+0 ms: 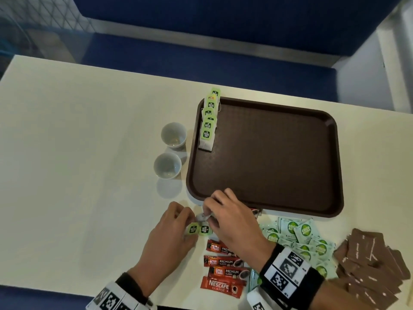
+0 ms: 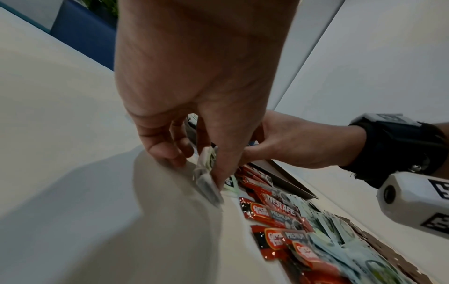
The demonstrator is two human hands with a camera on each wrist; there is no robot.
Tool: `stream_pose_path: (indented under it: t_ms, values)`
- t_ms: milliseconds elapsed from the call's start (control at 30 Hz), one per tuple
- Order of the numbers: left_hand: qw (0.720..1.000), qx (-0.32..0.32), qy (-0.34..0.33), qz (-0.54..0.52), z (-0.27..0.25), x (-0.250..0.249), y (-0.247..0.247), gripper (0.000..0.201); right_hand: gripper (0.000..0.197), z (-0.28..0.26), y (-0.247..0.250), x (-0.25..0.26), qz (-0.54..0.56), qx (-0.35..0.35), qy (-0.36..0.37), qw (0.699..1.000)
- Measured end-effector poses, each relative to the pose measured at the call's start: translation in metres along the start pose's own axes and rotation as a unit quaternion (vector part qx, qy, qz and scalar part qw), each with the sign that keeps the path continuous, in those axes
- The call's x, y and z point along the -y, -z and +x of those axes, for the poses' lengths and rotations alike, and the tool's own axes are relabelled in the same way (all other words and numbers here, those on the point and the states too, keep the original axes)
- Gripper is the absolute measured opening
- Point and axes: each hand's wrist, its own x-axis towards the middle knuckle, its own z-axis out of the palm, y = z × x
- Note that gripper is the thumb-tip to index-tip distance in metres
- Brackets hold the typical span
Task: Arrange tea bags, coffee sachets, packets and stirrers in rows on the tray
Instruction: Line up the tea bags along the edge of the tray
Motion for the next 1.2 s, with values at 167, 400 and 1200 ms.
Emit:
stream_pose_path:
  t_ms: [167, 400, 1200]
  values:
    - [0.998, 0.023, 0.001, -0.059, 0.004, -0.003, 0.005, 0.024, 0.015, 0.0, 0.02, -0.008, 0.22, -0.041, -0.059, 0.973]
    - [0.975, -0.032, -0.014, -0.22, 0.031, -0.024, 0.044, 0.021, 0.009, 0.031, 0.057, -0.039, 0.418, -0.125, -0.133, 0.89]
    - [0.915, -0.013, 0.03, -0.401, 0.067, -0.06, 0.051, 0.027, 0.013, 0.03, 0.074, -0.059, 0.397, -0.054, -0.087, 0.912]
